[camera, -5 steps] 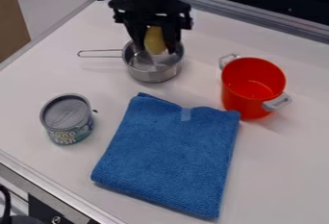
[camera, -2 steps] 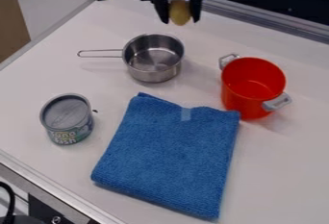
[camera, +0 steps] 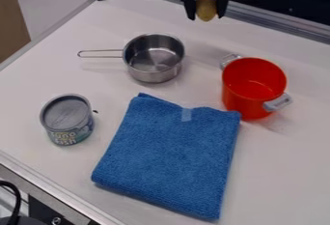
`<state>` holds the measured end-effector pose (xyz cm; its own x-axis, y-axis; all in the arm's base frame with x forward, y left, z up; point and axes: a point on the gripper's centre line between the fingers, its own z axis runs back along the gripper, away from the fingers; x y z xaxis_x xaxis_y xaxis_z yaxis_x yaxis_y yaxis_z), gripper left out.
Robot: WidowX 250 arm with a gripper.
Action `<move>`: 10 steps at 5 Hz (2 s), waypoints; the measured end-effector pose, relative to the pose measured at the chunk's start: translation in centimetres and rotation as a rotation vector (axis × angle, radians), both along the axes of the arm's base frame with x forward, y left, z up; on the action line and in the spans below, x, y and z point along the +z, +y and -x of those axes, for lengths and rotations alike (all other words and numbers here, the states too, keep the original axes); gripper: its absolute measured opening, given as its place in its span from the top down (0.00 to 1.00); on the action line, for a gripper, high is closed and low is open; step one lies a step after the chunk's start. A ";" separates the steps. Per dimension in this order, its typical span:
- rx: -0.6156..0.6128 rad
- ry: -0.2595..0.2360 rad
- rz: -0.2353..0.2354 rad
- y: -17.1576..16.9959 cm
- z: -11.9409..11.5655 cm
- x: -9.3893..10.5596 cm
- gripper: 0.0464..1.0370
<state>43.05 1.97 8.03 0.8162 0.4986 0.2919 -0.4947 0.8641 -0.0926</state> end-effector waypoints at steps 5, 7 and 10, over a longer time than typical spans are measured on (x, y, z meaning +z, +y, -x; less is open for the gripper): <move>-0.024 0.142 0.010 -0.7 0.1 -5.2 0.41; -0.011 0.175 -0.015 -0.3 0.4 -6.4 0.41; -0.002 0.202 0.006 -0.8 0.3 -6.0 0.04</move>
<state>42.72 1.17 2.05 0.8590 0.4980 0.1191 -0.5018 0.8650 0.0026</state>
